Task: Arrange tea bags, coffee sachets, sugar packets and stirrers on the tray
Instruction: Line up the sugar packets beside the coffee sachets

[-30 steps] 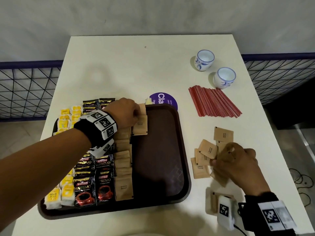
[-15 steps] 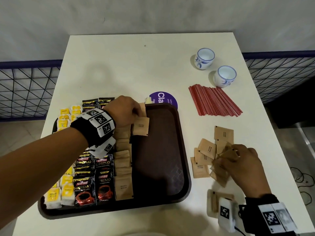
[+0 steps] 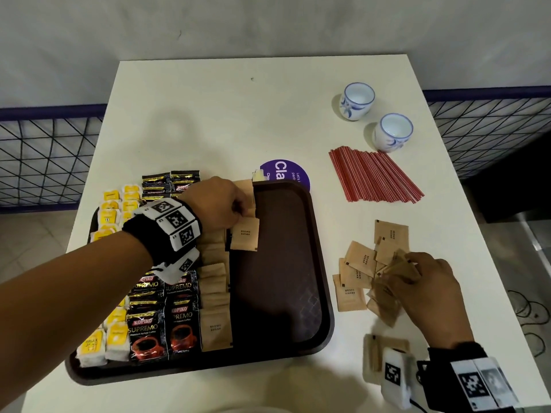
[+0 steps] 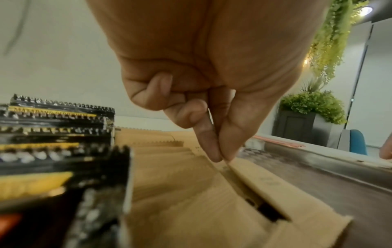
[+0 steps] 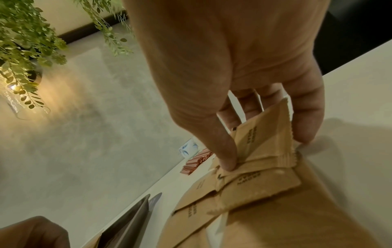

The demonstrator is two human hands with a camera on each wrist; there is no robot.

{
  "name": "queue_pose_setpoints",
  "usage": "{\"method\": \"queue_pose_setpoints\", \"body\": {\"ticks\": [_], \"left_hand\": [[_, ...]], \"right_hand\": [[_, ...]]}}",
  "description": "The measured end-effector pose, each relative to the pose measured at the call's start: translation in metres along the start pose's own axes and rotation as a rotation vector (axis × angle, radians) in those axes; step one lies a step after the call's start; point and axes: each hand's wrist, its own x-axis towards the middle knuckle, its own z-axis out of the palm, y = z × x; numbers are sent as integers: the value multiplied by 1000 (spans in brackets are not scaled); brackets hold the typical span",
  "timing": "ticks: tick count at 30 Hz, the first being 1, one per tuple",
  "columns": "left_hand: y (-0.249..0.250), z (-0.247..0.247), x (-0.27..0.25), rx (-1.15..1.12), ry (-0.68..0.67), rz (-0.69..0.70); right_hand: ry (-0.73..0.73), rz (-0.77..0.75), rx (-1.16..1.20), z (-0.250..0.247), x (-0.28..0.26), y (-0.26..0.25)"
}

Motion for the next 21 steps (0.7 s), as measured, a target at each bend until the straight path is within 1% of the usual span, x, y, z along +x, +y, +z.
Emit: {"method": "queue_pose_setpoints", "body": {"ticks": [6, 12, 16, 21], "left_hand": [[0, 7, -2, 163, 27, 43], [-5, 13, 1, 263, 57, 48], [-6, 14, 1, 292, 60, 69], [4, 9, -4, 248, 60, 93]], "right_hand": [[15, 47, 33, -6, -6, -12], [19, 24, 22, -5, -6, -14], [22, 22, 23, -4, -6, -12], [17, 35, 32, -5, -6, -11]]}}
